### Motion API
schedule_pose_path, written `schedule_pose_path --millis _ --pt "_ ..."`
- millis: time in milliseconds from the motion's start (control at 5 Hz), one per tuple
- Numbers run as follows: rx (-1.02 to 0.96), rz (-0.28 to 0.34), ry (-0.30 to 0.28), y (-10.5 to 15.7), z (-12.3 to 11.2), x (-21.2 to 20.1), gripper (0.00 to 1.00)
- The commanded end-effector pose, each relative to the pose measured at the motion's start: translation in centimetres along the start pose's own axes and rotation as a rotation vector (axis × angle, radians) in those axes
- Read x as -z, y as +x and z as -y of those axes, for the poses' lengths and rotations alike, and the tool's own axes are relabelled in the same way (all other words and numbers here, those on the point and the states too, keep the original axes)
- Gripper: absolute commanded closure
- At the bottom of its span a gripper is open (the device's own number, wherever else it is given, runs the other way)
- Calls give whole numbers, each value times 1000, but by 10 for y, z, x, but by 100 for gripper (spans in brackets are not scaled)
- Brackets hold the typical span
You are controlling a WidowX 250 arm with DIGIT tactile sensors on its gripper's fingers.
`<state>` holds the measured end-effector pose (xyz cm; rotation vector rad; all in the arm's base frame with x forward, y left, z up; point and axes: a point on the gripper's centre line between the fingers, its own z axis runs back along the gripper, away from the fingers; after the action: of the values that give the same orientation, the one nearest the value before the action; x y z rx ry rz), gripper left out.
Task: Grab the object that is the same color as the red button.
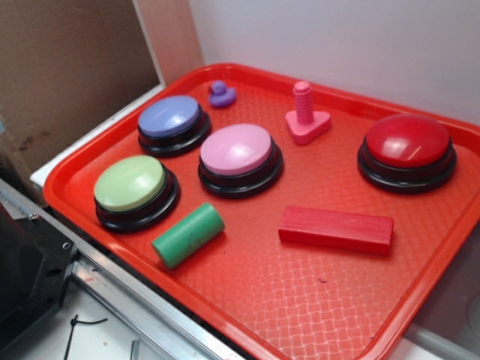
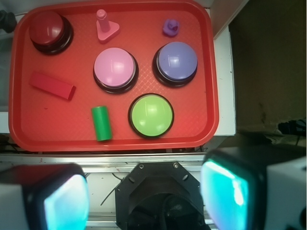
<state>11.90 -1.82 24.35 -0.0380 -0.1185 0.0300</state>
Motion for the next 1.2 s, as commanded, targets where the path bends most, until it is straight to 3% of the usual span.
schedule_pose_path --millis 0,400,600,800,1000 --pt "0 0 0 0 0 0 0" --pt "-106 -49 -2 63 -49 10 0" --pt "-109 -79 -44 101 -69 24 0" --pt "57 -113 -73 130 -23 28 0" --pt "267 -124 -77 119 33 25 0"
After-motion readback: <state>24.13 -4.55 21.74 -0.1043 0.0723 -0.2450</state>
